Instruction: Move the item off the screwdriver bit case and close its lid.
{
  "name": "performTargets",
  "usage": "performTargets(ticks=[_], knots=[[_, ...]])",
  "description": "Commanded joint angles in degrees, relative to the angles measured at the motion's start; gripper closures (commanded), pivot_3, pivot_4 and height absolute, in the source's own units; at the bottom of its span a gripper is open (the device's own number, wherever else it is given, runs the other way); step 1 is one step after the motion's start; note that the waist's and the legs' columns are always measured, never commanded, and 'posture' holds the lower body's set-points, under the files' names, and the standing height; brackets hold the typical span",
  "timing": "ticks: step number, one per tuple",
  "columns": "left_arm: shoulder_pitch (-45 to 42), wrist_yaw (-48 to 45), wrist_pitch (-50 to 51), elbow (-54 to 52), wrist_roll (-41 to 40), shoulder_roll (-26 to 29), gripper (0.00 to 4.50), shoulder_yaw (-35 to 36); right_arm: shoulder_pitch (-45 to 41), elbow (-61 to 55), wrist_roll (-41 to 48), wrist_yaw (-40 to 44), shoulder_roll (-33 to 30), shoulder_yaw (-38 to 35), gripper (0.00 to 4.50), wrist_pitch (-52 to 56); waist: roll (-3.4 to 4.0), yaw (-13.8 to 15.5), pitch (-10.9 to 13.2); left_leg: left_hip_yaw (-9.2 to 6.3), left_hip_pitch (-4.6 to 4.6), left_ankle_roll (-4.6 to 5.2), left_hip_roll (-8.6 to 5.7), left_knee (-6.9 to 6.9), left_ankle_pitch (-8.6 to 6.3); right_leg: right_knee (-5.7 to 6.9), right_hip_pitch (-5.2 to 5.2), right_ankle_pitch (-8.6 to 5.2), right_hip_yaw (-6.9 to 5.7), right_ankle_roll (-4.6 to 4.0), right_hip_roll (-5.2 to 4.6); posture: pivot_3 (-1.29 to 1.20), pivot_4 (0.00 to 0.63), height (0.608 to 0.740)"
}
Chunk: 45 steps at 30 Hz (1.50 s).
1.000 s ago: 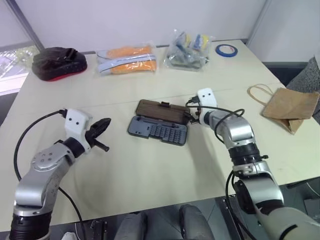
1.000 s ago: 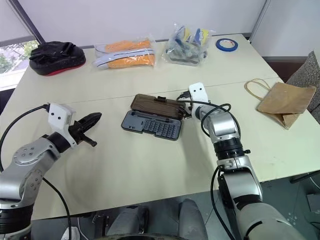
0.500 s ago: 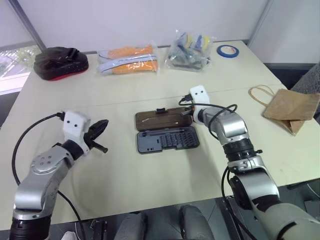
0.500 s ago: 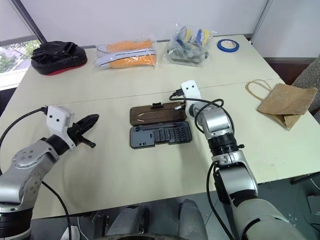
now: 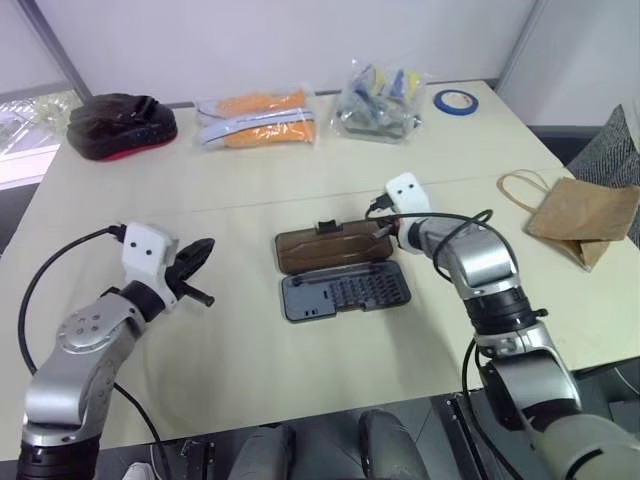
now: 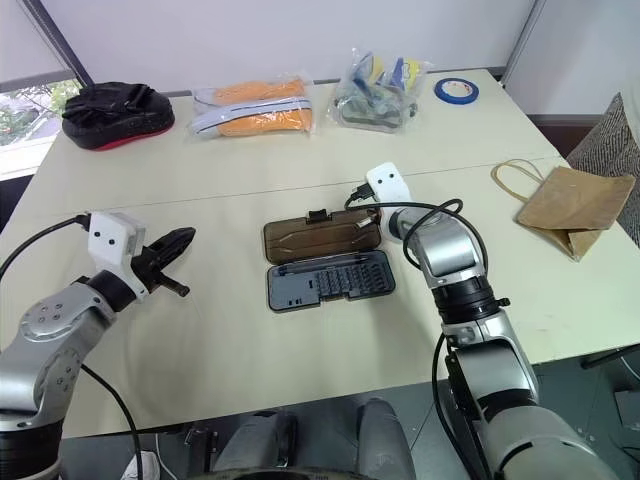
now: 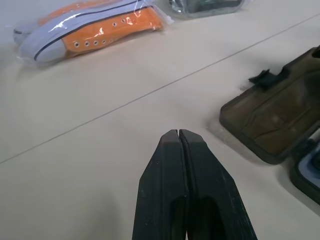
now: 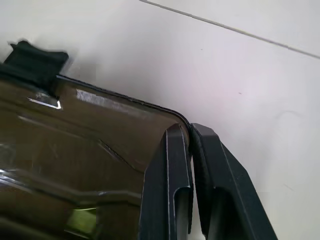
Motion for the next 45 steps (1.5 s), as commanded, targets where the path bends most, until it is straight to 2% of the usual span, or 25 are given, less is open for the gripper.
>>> performTargets(ticks=[1,7,19,22,25,28,29,35,41,45], knots=[[-0.4,-0.34,-0.73,-1.47,-0.36,0.31,4.5,1.07,1.52,-5.59,0.79,1.49,-1.14,0.5,4.49,3.06,0.0,-0.01,0.0,0.0,0.0,0.0,0.0,0.0,0.0,0.0,-0.01,0.0,0.0,0.0,0.0,0.0,0.15,0.74],[-1.31,-1.43,-0.67,-0.55,-0.28,0.74,4.5,0.48,4.06,-10.88,2.05,2.14,-1.24,0.77,4.49,7.6,0.0,-0.02,0.0,0.01,-0.01,0.0,0.0,-0.03,0.0,-0.04,-0.01,0.0,0.0,0.0,0.0,0.0,0.15,0.74],[-1.6,-1.92,-0.5,-0.62,0.18,0.61,4.5,0.2,5.2,-7.66,-0.22,0.75,-2.11,1.46,4.49,4.98,-0.01,0.03,0.0,0.02,0.0,0.0,0.0,-0.02,0.0,-0.05,0.0,0.0,0.01,0.0,0.0,0.0,0.15,0.74],[-1.55,-1.88,-0.52,-0.67,0.27,0.46,4.5,0.14,5.16,-6.99,-0.18,0.61,-2.11,1.31,3.4,4.79,-0.01,0.11,0.0,0.02,0.0,0.0,0.0,-0.02,0.0,-0.05,0.0,0.0,0.01,0.0,0.0,0.0,0.15,0.74],[-1.38,-1.8,-0.48,-0.88,0.26,0.29,4.5,0.06,5.06,-6.68,-0.14,0.33,-2.02,1.02,1.95,5.42,-0.02,-0.01,-0.01,0.03,0.01,0.0,0.0,-0.02,0.0,-0.06,-0.01,0.0,0.03,0.0,0.0,0.0,0.15,0.74],[-1.19,-1.91,-0.28,-1.16,-0.06,0.19,4.5,0.04,4.88,-6.85,-0.15,0.61,-2.43,0.96,0.28,5.64,-0.02,-0.12,-0.01,0.03,0.02,0.0,0.01,-0.03,0.0,-0.05,0.0,0.0,0.02,0.0,0.01,0.0,0.15,0.74],[-1.08,-2.2,-0.04,-1.44,-0.58,0.13,4.5,-0.01,4.49,-7.28,0.12,1.13,-3.0,0.65,0.02,5.9,-0.02,-0.13,-0.01,0.03,0.02,0.0,0.02,-0.03,0.0,-0.05,0.0,0.0,0.02,0.0,0.02,0.0,0.15,0.74],[-0.94,-4.53,1.32,-3.33,-4.23,0.65,4.5,0.21,0.98,-10.27,4.25,4.86,-5.13,-4.29,0.02,7.81,-0.01,-0.03,0.0,0.03,-0.02,0.0,0.01,-0.02,0.0,-0.07,-0.01,0.0,0.03,0.0,0.01,0.0,0.15,0.74],[-2.44,-6.98,2.82,-3.76,-7.25,1.97,4.5,-0.17,-0.34,-13.38,8.02,7.41,-5.36,-6.17,0.02,8.47,-0.01,-0.07,0.0,0.03,-0.01,0.0,0.02,-0.03,0.0,-0.07,-0.01,0.0,0.02,0.0,0.01,0.0,0.15,0.74],[-5.04,-9.12,6.9,-4.66,-12.57,2.66,4.5,-1.54,-1.89,-13.01,9.62,8.23,-4.79,-7.02,0.02,7.03,-0.02,0.0,0.0,0.03,-0.02,0.01,0.01,-0.01,0.0,-0.07,-0.01,0.0,0.02,0.0,0.01,0.0,0.15,0.74]])
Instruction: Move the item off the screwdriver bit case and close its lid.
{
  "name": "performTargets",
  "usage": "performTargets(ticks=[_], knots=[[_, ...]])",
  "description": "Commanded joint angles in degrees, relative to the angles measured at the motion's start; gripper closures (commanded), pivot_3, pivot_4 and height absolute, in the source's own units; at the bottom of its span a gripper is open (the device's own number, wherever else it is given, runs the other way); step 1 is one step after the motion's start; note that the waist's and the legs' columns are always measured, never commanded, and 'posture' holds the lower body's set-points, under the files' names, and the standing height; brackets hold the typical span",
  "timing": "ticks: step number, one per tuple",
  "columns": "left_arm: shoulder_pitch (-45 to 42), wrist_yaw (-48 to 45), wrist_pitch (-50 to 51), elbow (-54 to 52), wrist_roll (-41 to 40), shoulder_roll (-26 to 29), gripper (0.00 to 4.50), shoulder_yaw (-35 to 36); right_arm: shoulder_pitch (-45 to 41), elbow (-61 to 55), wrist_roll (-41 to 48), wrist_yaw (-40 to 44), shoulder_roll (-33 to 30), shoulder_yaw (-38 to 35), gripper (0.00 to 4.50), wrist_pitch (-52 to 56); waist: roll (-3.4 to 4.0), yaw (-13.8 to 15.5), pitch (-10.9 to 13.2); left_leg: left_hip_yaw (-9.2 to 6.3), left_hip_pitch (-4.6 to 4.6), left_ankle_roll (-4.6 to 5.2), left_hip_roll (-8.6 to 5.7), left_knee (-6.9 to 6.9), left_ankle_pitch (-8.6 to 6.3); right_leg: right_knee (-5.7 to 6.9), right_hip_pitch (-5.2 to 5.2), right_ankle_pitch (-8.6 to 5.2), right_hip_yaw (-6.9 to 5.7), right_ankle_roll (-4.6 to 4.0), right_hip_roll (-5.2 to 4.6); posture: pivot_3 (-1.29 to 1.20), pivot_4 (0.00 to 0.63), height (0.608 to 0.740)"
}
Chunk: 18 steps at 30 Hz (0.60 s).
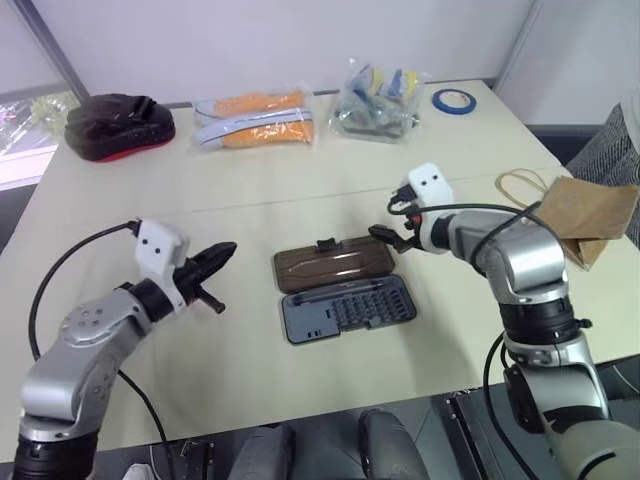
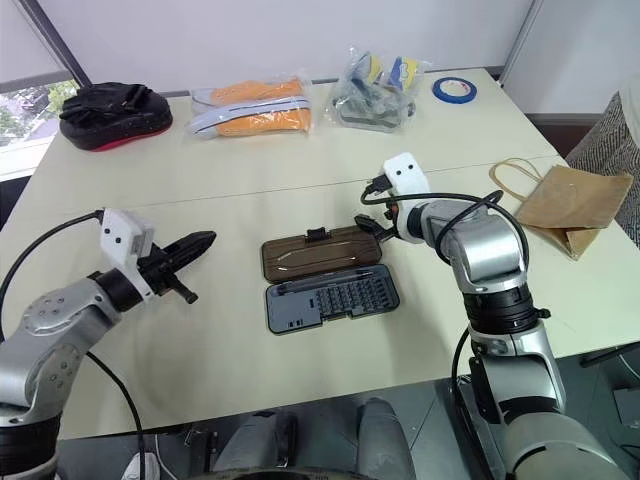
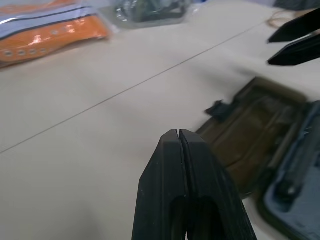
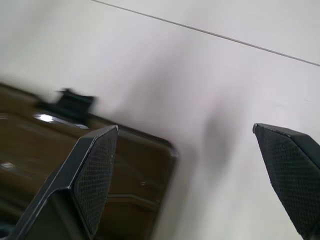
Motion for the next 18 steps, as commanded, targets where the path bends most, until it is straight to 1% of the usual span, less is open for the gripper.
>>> performTargets(ticks=[1,3,5,10,18], knots=[[-1.95,-4.38,3.01,-3.16,-4.7,2.12,4.5,-3.14,-3.28,-1.46,2.16,1.19,0.27,-2.17,0.02,-2.54,0.0,-0.02,0.0,0.0,0.0,0.0,0.0,0.0,0.0,0.0,0.0,0.0,0.01,0.0,0.0,0.0,0.15,0.74],[-2.58,-8.29,3.93,-3.21,-5.02,3.69,4.5,-7.45,-4.04,-0.3,2.93,1.66,0.58,-2.54,0.02,-3.83,0.0,-0.1,0.0,0.0,0.01,0.0,0.0,-0.01,0.0,0.0,0.0,0.0,0.0,0.0,0.0,0.0,0.15,0.74],[-3.48,-11.7,3.39,-1.2,-3.14,4.77,4.5,-12.4,-4.62,1.31,3.09,1.99,0.69,-2.23,0.02,-5.41,0.0,-0.19,0.0,0.0,0.01,0.0,-0.01,-0.02,0.0,0.0,0.0,0.0,0.0,0.0,0.0,0.0,0.15,0.74],[-4.84,-18.27,-2.16,6.84,4.61,7.07,4.5,-21.2,-5.86,5.58,2.82,3.31,0.93,-0.18,0.02,-8.0,0.02,-0.34,0.01,0.03,0.02,0.0,-0.01,-0.03,0.0,0.0,-0.01,0.0,0.0,0.0,0.02,0.0,0.15,0.74],[-6.24,-23.21,-8.33,15.63,10.63,5.93,4.5,-26.23,-6.77,8.39,1.46,4.77,1.53,4.65,0.02,-9.1,0.03,-0.4,0.01,0.02,-0.01,0.0,0.0,-0.06,0.0,0.0,-0.07,0.0,0.0,0.0,0.0,0.0,0.15,0.74]])
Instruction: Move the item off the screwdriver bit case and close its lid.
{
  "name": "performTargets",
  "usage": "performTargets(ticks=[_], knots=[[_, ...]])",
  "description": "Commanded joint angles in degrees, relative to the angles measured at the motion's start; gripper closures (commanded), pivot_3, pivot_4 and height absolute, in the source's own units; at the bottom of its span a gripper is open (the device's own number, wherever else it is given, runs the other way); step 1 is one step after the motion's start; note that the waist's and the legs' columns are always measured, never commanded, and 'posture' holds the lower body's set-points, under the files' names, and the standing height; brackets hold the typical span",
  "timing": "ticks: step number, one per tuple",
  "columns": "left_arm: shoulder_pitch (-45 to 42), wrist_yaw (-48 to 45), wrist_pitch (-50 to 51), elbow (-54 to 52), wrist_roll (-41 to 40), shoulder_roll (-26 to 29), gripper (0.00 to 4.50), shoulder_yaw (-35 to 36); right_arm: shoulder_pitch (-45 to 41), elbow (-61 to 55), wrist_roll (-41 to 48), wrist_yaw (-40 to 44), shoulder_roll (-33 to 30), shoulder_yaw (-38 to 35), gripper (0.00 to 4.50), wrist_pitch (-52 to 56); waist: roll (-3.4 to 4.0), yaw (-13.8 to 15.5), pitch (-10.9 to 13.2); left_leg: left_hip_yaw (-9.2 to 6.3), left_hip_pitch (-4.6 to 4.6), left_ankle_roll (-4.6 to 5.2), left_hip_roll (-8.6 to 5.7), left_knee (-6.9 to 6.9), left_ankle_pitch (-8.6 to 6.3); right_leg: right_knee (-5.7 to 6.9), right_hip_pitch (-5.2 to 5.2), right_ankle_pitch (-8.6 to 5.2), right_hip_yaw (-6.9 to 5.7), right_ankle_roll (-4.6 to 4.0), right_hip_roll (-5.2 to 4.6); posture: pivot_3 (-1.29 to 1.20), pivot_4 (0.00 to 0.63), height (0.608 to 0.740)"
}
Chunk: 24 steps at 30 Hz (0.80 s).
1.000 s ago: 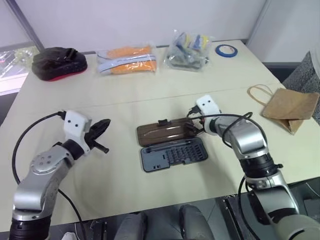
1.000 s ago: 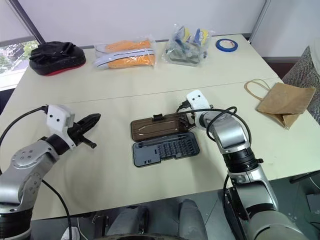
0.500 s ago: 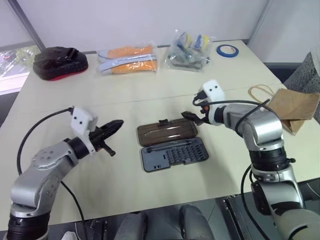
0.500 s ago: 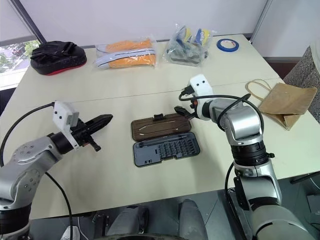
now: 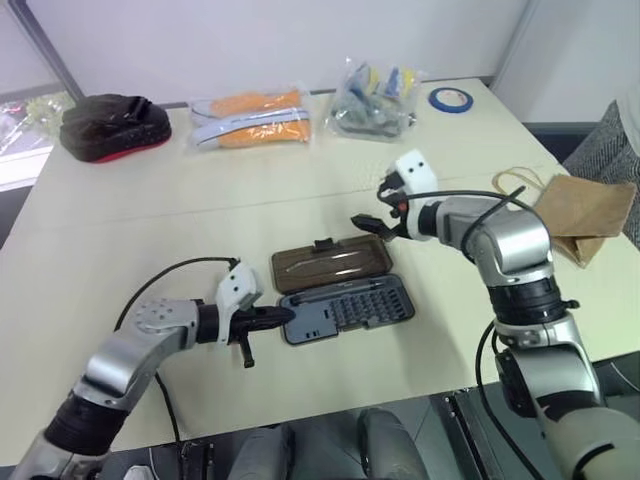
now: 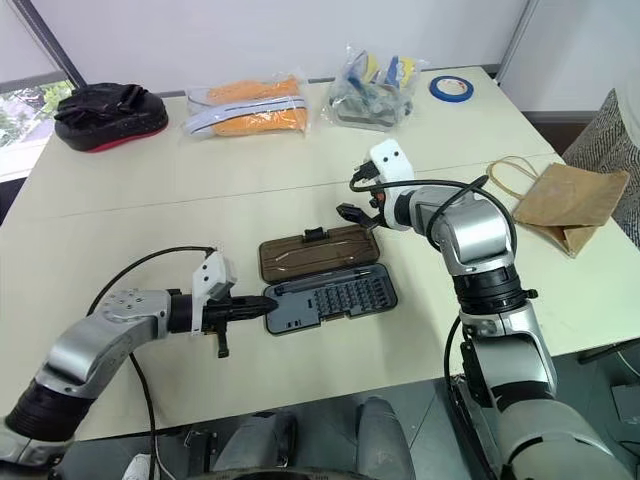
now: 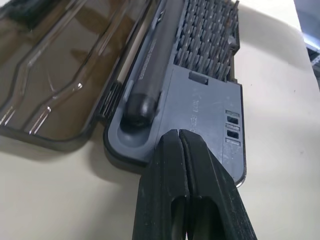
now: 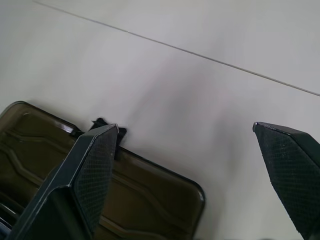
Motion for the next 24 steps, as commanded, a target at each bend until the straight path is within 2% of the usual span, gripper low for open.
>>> performTargets(ticks=[1,6,12,24], knots=[[-0.07,-2.0,-2.23,2.33,2.16,-0.58,4.5,-1.9,-1.75,0.28,-0.69,0.87,0.27,1.63,0.02,-2.43,0.0,0.06,0.0,0.0,0.0,0.0,0.0,0.01,0.0,0.0,0.01,0.0,0.0,0.0,0.0,0.0,0.15,0.74],[-0.75,-3.97,-3.21,4.48,3.57,-1.52,4.5,-3.27,-2.11,2.02,-2.08,3.31,-1.1,4.0,0.02,-6.48,0.0,0.22,0.0,-0.01,0.01,0.0,-0.01,0.03,0.0,0.0,0.03,0.0,0.0,0.0,-0.02,0.0,0.15,0.74],[-1.78,-5.29,-5.56,8.23,5.98,-2.49,4.5,-4.73,-4.28,6.79,-2.52,10.74,-3.41,5.58,0.02,-13.28,0.01,0.16,-0.01,0.01,0.05,0.0,-0.02,0.04,0.0,0.01,0.07,0.0,-0.01,0.0,-0.02,0.0,0.15,0.74],[-2.18,-5.27,-6.78,9.44,7.09,-3.19,4.5,-4.07,-8.77,26.93,-11.25,20.18,-3.75,11.44,0.02,-29.7,0.02,0.08,-0.03,-0.01,0.08,0.0,-0.02,0.08,0.0,0.03,0.12,0.0,-0.03,0.0,-0.02,0.0,0.15,0.74]])
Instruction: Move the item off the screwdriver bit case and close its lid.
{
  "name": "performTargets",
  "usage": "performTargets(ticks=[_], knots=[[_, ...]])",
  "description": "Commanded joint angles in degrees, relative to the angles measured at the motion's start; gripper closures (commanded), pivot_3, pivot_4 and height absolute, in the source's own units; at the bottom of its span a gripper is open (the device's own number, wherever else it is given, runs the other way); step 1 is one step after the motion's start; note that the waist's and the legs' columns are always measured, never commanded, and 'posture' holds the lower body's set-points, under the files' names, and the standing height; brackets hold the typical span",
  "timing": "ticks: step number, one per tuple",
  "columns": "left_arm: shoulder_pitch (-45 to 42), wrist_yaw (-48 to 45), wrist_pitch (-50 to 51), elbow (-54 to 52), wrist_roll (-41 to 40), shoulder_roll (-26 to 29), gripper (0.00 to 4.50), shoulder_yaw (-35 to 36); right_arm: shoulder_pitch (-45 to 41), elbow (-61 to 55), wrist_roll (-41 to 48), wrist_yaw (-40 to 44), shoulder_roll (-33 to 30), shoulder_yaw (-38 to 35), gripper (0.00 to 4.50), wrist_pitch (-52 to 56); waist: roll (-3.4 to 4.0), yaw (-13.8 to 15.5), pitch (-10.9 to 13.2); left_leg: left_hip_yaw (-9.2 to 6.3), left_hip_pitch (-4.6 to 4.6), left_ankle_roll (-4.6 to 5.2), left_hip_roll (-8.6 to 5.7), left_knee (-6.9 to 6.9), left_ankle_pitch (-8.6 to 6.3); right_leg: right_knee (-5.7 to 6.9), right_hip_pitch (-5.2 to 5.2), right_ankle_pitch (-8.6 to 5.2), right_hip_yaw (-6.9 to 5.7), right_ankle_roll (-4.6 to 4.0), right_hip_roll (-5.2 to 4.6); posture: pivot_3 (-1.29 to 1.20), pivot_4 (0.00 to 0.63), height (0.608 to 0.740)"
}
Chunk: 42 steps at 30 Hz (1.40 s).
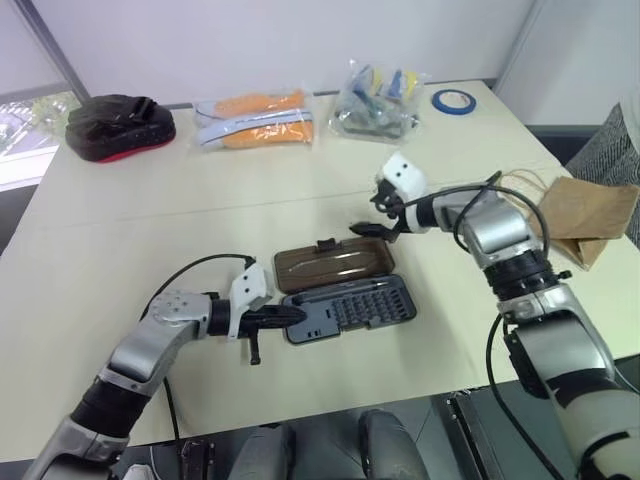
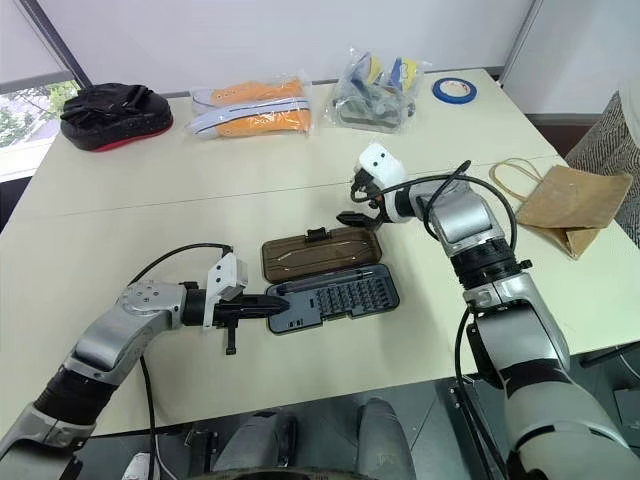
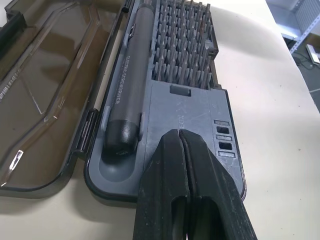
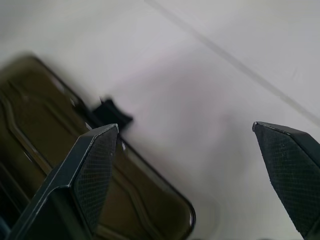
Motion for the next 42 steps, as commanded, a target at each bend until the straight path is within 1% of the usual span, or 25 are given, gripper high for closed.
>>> performTargets(ticks=[1,4,12,19,22,23,24,25,27,35,42], knots=[[1.18,0.66,0.94,1.68,2.7,0.47,4.5,-1.22,-1.34,2.68,-2.73,1.75,0.57,0.99,0.02,-5.15,0.0,-0.05,0.0,0.0,0.0,0.0,0.0,0.0,0.0,0.0,0.0,0.0,0.0,0.0,0.0,0.0,0.15,0.74],[1.54,0.86,1.09,1.17,2.63,0.56,4.5,-1.03,-1.41,5.39,-3.87,2.39,1.27,0.91,0.02,-7.19,0.0,-0.1,0.0,-0.01,0.01,0.0,0.0,0.0,0.0,0.0,0.0,0.0,0.0,0.0,0.0,0.0,0.15,0.74],[2.32,1.91,0.96,0.39,2.67,0.3,4.5,-0.54,-4.12,15.11,-6.96,0.5,4.59,-0.01,0.02,-12.79,0.02,-0.18,-0.01,-0.01,0.02,-0.02,0.01,0.0,0.01,0.01,-0.01,0.0,0.0,0.0,0.0,0.0,0.15,0.74],[2.58,2.64,1.03,-0.03,2.83,-0.19,4.5,-0.25,-4.87,18.04,-8.6,1.44,5.65,0.13,0.02,-15.34,0.04,-0.22,-0.02,-0.01,0.06,-0.06,0.01,0.02,0.03,0.08,0.0,0.0,0.01,0.0,0.0,0.0,0.15,0.74],[2.93,2.93,1.03,-0.38,2.85,-0.29,4.5,0.01,-4.04,17.72,-9.62,3.6,5.45,1.22,0.02,-15.58,0.05,-0.2,-0.03,-0.01,0.07,-0.08,0.01,0.03,0.04,0.13,0.0,0.0,0.01,0.0,0.0,0.0,0.15,0.74],[2.98,3.05,0.97,-0.38,2.88,-0.31,4.5,0.11,-3.6,17.37,-10.09,4.5,5.33,1.7,0.55,-15.65,0.05,-0.19,-0.03,-0.01,0.07,-0.08,0.01,0.03,0.04,0.14,0.0,0.0,0.01,0.0,0.0,0.0,0.15,0.74],[2.99,3.2,0.92,-0.41,2.9,-0.34,4.5,0.19,-3.11,16.8,-10.45,5.52,5.16,2.13,0.8,-15.6,0.05,-0.18,-0.03,-0.02,0.07,-0.08,0.01,0.03,0.04,0.15,0.0,0.0,0.01,0.0,0.0,0.0,0.15,0.74],[2.99,3.35,0.91,-0.46,2.9,-0.38,4.5,0.26,-2.68,16.22,-10.67,6.58,4.98,2.5,1.23,-15.31,0.05,-0.17,-0.03,-0.02,0.07,-0.07,0.01,0.03,0.04,0.15,0.0,0.0,0.01,0.0,0.0,0.0,0.15,0.74],[2.96,3.68,0.95,-0.51,2.8,-0.53,4.5,0.39,-2.07,15.24,-11.02,7.67,4.81,2.84,2.22,-14.94,0.05,-0.14,-0.04,-0.03,0.07,-0.08,0.01,0.04,0.04,0.17,0.0,0.0,0.01,0.0,0.0,0.0,0.15,0.74],[2.34,4.65,0.32,0.02,3.04,-1.37,4.5,0.62,-1.11,13.46,-12.68,9.81,4.57,3.53,2.22,-14.41,0.05,-0.13,-0.08,-0.03,0.11,-0.08,0.0,0.06,0.05,0.26,0.0,0.0,0.01,0.0,0.0,0.0,0.15,0.74],[2.43,5.2,-0.32,0.19,3.54,-1.87,4.5,0.69,-1.47,14.44,-14.69,12.86,4.18,5.29,2.22,-16.67,0.05,-0.09,-0.11,-0.03,0.12,-0.09,0.0,0.06,0.05,0.26,0.0,0.0,0.01,0.0,0.0,0.0,0.15,0.74]])
